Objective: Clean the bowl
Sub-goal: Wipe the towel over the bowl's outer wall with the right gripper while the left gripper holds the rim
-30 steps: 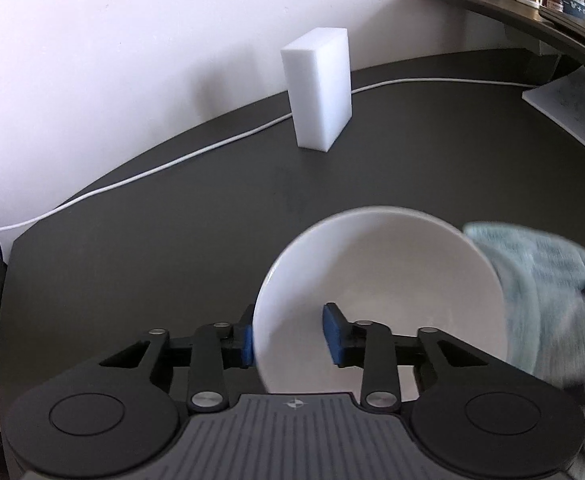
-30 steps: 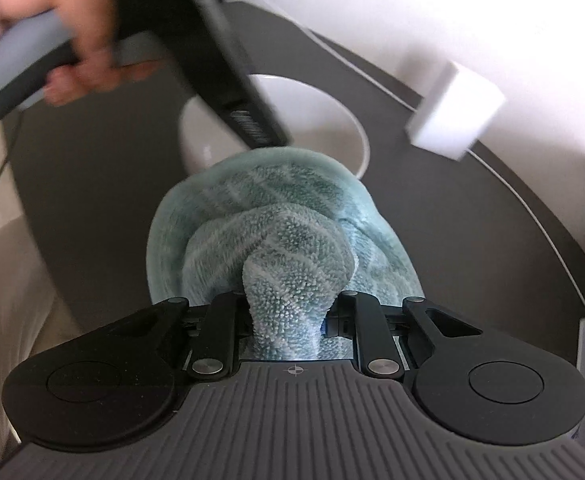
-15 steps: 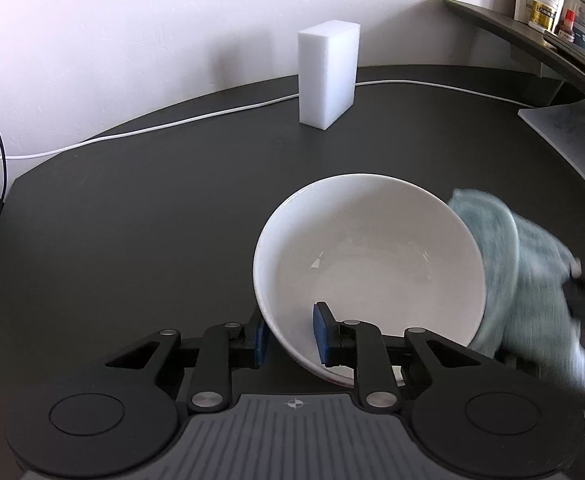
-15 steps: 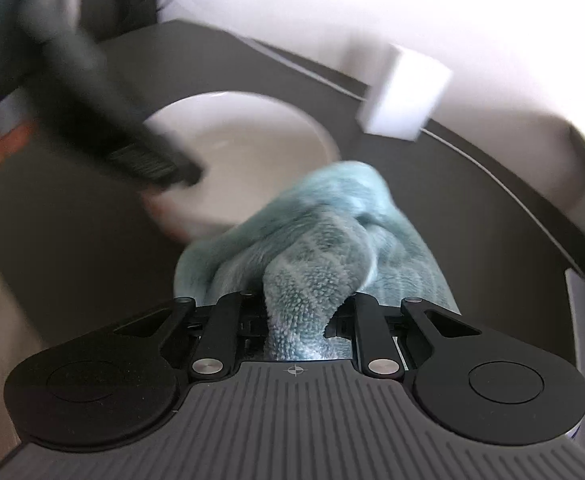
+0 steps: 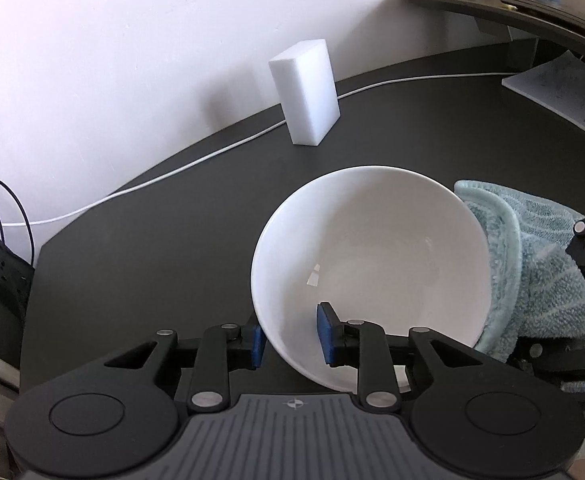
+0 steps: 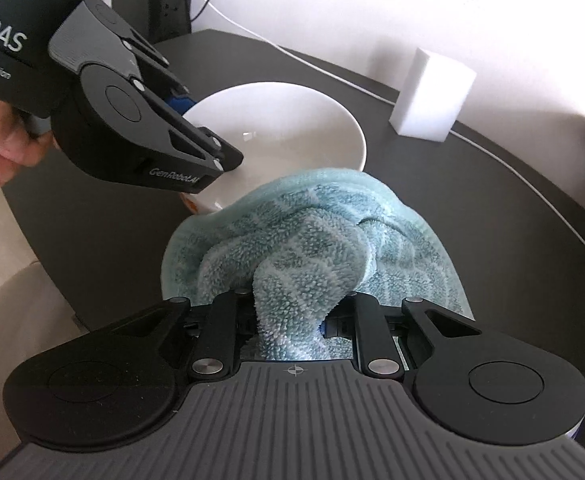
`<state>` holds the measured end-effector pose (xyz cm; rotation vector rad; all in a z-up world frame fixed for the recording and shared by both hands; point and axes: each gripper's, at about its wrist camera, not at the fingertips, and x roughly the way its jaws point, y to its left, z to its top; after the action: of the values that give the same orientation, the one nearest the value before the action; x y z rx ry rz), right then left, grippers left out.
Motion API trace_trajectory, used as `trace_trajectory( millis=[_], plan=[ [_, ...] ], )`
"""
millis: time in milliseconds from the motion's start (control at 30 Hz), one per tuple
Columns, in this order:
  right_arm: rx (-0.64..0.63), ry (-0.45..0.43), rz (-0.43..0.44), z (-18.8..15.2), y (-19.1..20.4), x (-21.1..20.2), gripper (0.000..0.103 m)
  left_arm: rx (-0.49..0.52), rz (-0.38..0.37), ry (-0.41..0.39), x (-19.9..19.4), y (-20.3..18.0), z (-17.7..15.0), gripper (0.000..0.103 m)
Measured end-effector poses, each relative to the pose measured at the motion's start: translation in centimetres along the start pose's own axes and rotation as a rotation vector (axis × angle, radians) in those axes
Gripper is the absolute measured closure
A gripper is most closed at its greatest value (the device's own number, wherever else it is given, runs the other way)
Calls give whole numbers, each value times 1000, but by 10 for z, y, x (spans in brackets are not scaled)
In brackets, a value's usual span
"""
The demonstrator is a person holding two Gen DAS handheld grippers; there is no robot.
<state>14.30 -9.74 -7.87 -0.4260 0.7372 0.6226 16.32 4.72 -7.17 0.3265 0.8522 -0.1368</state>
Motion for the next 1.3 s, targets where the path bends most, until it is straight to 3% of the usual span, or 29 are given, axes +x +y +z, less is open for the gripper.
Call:
trace_trajectory(
  millis=[200, 367, 400, 500, 700, 833, 1033, 1300],
  plan=[
    [69, -44, 135, -6, -4, -9, 83, -23, 6, 19, 2, -1, 3, 77],
    [515, -142, 100, -25, -53, -1, 83, -108, 58, 34, -1, -6, 1, 78],
    [550, -152, 93, -25, -57, 2, 83, -121, 74, 38, -2, -8, 0, 78],
    [578, -165, 81, -21, -59, 13, 83, -169, 120, 58, -6, -13, -1, 77],
    [603, -170, 115, -18, -68, 16, 83, -118, 115, 30, -8, -10, -6, 74],
    [762, -233, 168, -26, -88, 21, 83, -97, 92, 17, -5, -5, -5, 76],
    [913, -190, 248, -28, -92, 40, 83, -105, 87, 34, -2, -4, -2, 76],
    [1026, -189, 354, -48, -59, 22, 83, -130, 99, 25, 1, -4, -2, 76]
  ],
)
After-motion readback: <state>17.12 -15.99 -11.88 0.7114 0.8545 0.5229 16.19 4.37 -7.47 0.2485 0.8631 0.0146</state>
